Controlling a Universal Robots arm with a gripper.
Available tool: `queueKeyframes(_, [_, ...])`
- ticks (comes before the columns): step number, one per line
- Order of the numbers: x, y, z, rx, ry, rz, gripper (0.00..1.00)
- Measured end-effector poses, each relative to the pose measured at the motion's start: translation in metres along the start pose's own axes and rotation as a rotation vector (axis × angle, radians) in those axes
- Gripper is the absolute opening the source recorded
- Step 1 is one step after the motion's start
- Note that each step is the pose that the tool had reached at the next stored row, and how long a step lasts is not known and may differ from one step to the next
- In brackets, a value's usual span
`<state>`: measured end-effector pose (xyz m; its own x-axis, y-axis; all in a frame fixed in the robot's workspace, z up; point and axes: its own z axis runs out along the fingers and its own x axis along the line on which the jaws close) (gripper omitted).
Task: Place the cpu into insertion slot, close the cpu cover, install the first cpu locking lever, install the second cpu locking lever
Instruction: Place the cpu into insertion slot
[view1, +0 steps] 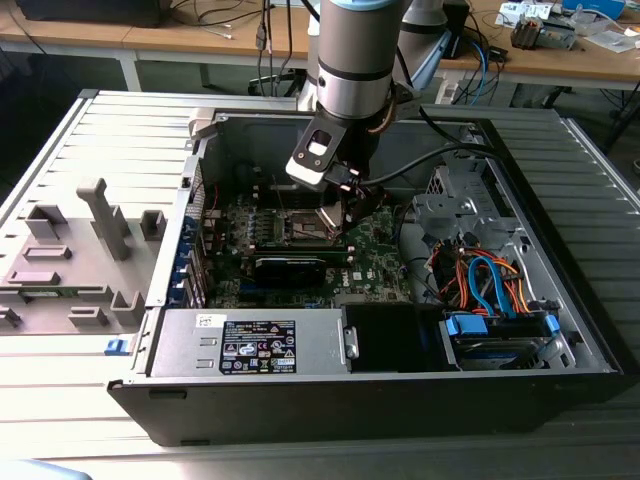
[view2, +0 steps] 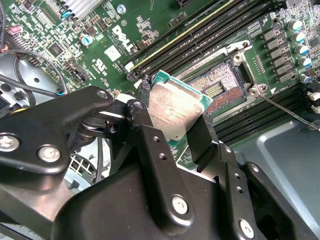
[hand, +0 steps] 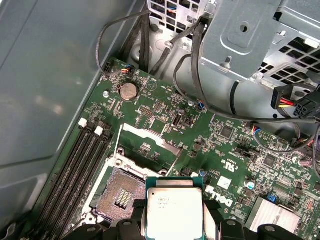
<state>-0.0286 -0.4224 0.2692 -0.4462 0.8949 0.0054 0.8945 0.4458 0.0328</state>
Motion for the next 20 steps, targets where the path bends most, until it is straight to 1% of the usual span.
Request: queueKeyframes(20, [0.0000, 0.0000, 0.0000, -0.0001, -0.0004, 0.014, 0.55])
